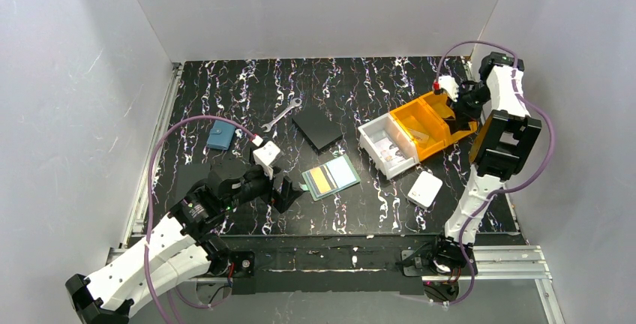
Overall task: Take the credit cards out of the card holder
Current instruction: Move the storage box to the center of the board.
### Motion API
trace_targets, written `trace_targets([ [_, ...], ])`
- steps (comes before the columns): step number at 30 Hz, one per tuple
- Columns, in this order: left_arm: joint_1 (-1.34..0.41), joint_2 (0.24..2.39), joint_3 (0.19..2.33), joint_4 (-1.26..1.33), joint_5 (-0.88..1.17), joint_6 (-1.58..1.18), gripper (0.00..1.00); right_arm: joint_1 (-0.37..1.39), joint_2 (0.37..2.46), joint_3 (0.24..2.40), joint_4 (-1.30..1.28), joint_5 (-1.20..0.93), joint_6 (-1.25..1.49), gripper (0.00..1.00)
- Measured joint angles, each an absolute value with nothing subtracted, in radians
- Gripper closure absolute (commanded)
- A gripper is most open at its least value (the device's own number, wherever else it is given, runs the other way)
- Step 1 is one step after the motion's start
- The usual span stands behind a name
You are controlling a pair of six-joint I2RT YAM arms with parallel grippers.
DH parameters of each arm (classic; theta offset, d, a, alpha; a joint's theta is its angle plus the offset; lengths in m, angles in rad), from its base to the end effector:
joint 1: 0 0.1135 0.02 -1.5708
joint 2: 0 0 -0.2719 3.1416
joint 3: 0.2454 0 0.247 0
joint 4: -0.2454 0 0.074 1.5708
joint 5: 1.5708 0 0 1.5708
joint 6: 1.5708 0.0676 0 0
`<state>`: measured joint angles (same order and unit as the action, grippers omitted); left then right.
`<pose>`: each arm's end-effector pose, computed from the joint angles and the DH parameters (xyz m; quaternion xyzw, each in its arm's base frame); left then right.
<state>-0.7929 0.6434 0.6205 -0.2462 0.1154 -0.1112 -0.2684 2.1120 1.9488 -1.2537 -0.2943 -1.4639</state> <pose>0.1204 -0.1333 0.2936 0.2984 0.7369 -0.3055 0.5241 0.4174 -0.0945 0.2298 -0.5644 0.8089 0.0368 0.1606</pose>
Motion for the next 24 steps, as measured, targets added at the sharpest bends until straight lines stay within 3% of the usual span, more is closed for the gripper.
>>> trace_targets([
  [8,-0.793,0.648,0.615,-0.240,0.116,-0.111,0.02,-0.298,2.119,1.920,-1.322,-0.347,-1.576,0.99],
  [18,-0.793,0.653,0.615,-0.239,0.117,-0.111,0.02,-0.299,2.026,1.712,-1.366,-0.385,-1.612,0.99],
  [24,-0.793,0.660,0.615,-0.239,0.120,-0.111,0.02,-0.304,1.988,1.734,-1.370,-0.400,-1.554,0.99],
])
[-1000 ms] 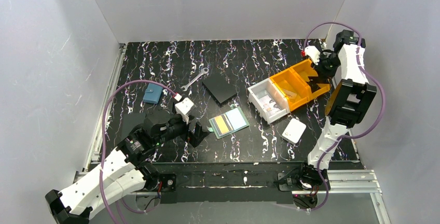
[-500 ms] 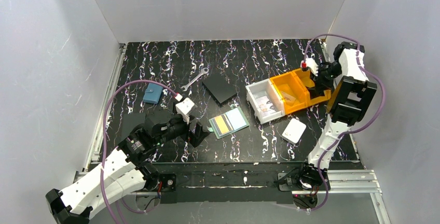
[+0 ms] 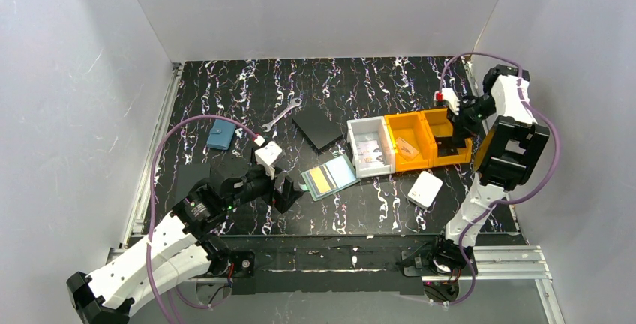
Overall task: Take the credit cards out of the card holder
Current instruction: Move the storage box to the center of the board, then place the credit card in the storage box.
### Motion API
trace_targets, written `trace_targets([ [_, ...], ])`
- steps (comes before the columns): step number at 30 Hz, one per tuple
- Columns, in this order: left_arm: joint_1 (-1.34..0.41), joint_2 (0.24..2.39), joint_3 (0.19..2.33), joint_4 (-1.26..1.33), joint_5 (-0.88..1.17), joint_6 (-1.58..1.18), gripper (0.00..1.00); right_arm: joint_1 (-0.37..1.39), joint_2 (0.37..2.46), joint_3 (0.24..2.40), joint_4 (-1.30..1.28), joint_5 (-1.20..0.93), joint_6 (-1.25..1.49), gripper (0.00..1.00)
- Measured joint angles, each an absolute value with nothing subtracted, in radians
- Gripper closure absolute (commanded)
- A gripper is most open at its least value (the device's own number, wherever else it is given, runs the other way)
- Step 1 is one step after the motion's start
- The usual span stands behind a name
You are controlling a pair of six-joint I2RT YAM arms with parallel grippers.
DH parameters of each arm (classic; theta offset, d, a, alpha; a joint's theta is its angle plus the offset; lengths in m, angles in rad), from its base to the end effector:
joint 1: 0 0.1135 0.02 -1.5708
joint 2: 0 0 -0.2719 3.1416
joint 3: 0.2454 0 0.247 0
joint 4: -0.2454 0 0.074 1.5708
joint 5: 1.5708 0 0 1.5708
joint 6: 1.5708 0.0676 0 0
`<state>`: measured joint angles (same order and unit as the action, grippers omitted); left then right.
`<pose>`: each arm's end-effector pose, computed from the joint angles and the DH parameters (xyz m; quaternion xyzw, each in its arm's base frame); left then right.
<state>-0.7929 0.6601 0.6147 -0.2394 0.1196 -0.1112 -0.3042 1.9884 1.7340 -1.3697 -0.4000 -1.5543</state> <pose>0.1225 -0.1358 0.2897 0.3008 0.7409 -0.3045 0.5175 0.3609 -0.0857 0.2237 -0.5690 0.7976 0.1398 0.1435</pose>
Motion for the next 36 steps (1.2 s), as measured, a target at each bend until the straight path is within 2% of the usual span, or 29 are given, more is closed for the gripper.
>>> trace_targets([
  [5,-0.793,0.657,0.614,-0.239,0.120,-0.111,0.02,-0.331,1.986,1.795,-1.371,-0.445,-1.541,0.99],
  [21,-0.793,0.656,0.614,-0.239,0.119,-0.111,0.02,-0.358,2.020,1.804,-1.390,-0.579,-1.598,0.99],
  [36,-0.793,0.656,0.614,-0.239,0.120,-0.111,0.02,-0.358,2.112,1.782,-1.389,-0.548,-1.596,0.97],
])
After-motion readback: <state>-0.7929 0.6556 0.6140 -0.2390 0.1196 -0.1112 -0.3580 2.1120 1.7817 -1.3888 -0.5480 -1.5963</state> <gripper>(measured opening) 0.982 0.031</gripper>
